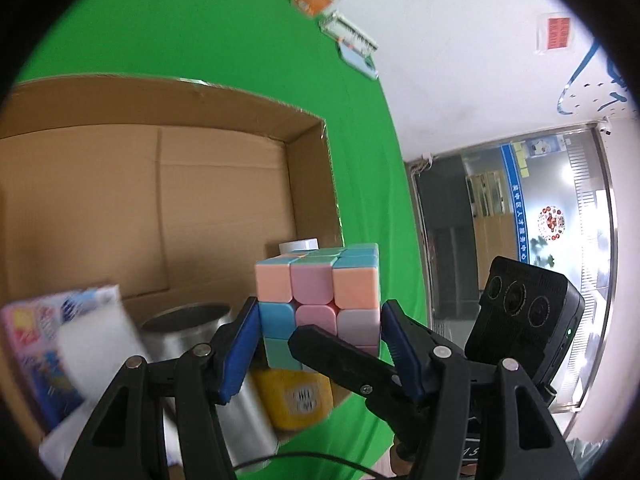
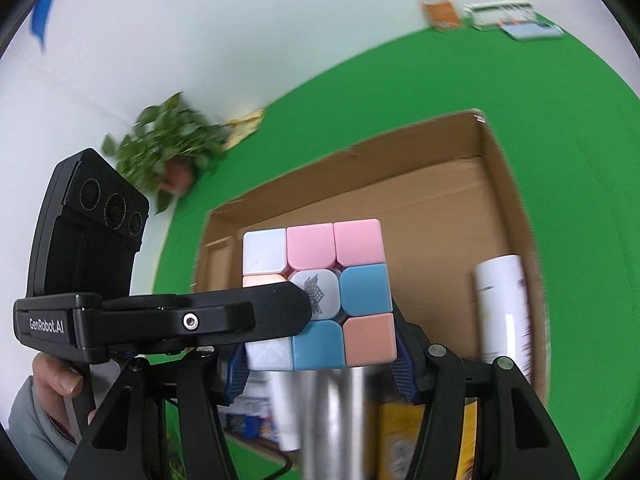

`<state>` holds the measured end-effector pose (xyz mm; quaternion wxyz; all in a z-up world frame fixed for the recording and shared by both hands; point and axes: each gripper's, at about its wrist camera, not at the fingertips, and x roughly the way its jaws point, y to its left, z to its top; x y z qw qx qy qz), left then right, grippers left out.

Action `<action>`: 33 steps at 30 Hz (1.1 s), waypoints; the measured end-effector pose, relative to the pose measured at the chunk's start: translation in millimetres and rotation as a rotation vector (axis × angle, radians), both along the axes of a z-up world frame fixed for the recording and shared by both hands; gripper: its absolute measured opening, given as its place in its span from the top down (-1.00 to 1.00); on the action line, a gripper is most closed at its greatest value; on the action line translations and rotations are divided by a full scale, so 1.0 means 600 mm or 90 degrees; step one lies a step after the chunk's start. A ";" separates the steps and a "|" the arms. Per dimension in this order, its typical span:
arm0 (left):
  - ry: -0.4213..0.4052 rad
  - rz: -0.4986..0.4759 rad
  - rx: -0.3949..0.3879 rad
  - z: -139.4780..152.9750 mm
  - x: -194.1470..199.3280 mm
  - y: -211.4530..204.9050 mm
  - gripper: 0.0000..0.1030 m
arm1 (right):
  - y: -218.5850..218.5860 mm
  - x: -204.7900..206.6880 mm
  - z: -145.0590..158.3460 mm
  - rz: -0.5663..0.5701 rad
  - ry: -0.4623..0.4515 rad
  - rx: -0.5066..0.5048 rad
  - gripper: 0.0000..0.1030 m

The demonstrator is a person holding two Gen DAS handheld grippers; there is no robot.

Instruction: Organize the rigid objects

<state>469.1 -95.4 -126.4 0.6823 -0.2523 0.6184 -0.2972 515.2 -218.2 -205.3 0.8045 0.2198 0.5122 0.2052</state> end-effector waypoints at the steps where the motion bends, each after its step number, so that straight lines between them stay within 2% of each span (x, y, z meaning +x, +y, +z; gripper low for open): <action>1: 0.010 -0.006 0.003 -0.010 0.007 -0.007 -0.16 | -0.011 0.010 -0.013 -0.008 0.009 -0.003 -0.08; 7: 0.088 0.002 0.050 -0.055 0.018 -0.022 -0.19 | -0.024 0.021 -0.079 -0.022 0.051 0.003 -0.07; 11: 0.060 0.023 0.125 -0.038 0.002 -0.008 -0.21 | -0.014 0.007 -0.094 -0.025 0.061 -0.048 -0.13; 14: 0.043 0.049 0.161 -0.008 -0.020 0.014 -0.32 | -0.028 -0.021 -0.088 -0.054 0.055 -0.045 -0.24; 16: 0.000 0.059 0.193 0.031 -0.046 0.026 -0.32 | -0.037 -0.044 -0.067 -0.071 0.040 -0.048 -0.56; 19: -0.119 0.084 0.262 0.108 -0.105 0.036 -0.32 | -0.056 -0.107 -0.014 -0.088 -0.002 -0.073 -0.79; 21: -0.211 0.111 0.320 0.162 -0.158 0.039 -0.35 | -0.068 -0.151 0.019 -0.097 -0.024 -0.096 -0.91; 23: -0.301 0.139 0.379 0.219 -0.225 0.038 -0.55 | -0.075 -0.205 0.059 -0.105 -0.047 -0.126 -0.99; 25: -0.347 0.159 0.420 0.255 -0.277 0.035 -0.57 | -0.075 -0.250 0.091 -0.108 -0.059 -0.155 -0.98; 27: -0.365 0.176 0.448 0.279 -0.320 0.035 -0.57 | -0.071 -0.296 0.124 -0.098 -0.058 -0.193 -0.98; 29: -0.361 0.204 0.473 0.296 -0.360 0.044 -0.57 | -0.061 -0.337 0.154 -0.071 -0.061 -0.209 -0.98; 33: -0.288 0.253 0.492 0.291 -0.416 0.067 -0.57 | -0.041 -0.401 0.205 -0.025 -0.067 -0.210 -0.98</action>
